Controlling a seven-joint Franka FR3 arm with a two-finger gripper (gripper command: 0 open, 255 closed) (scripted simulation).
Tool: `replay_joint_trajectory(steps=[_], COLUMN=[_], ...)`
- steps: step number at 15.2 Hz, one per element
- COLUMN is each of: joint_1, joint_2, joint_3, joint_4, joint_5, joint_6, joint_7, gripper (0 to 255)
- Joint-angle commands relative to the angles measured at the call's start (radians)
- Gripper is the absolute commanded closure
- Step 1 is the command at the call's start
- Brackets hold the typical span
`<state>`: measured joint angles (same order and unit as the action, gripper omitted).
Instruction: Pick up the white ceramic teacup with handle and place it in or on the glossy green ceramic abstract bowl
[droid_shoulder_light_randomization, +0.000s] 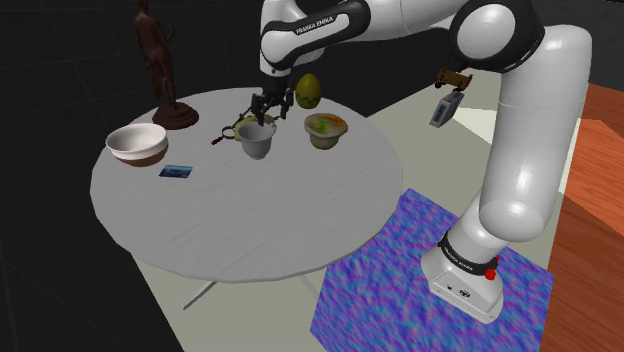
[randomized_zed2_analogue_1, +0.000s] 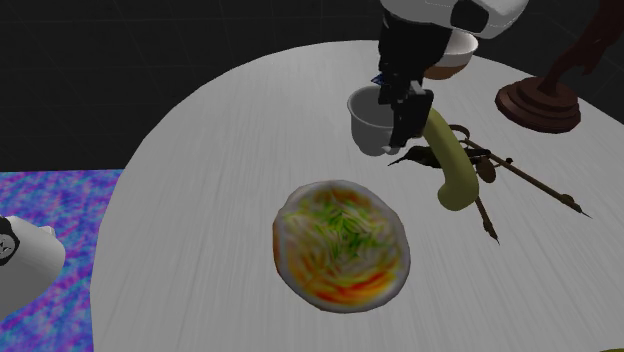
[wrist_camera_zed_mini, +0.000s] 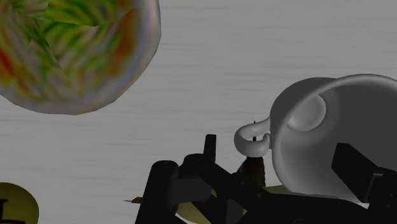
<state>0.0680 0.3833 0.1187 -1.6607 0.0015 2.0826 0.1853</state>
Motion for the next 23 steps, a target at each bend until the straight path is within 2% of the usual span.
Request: replay_joint_trajectory(steps=[1,6,14,15,23], joint_1=[0.003,0.006,0.005,0.005,0.006], joint_2=[0.023,0.056,0.056,0.056,0.055], joint_3=[0.0,-0.001,-0.001,-0.001,-0.001], joint_4=[0.011,-0.017,-0.017,-0.017,-0.017], joint_5=[-0.002,-0.006,-0.006,-0.006,-0.006], joint_6=[0.013,0.074,0.074,0.074,0.073], joint_7=[0.002,0.004,0.004,0.004,0.005], gripper=[0,0,0,255,255])
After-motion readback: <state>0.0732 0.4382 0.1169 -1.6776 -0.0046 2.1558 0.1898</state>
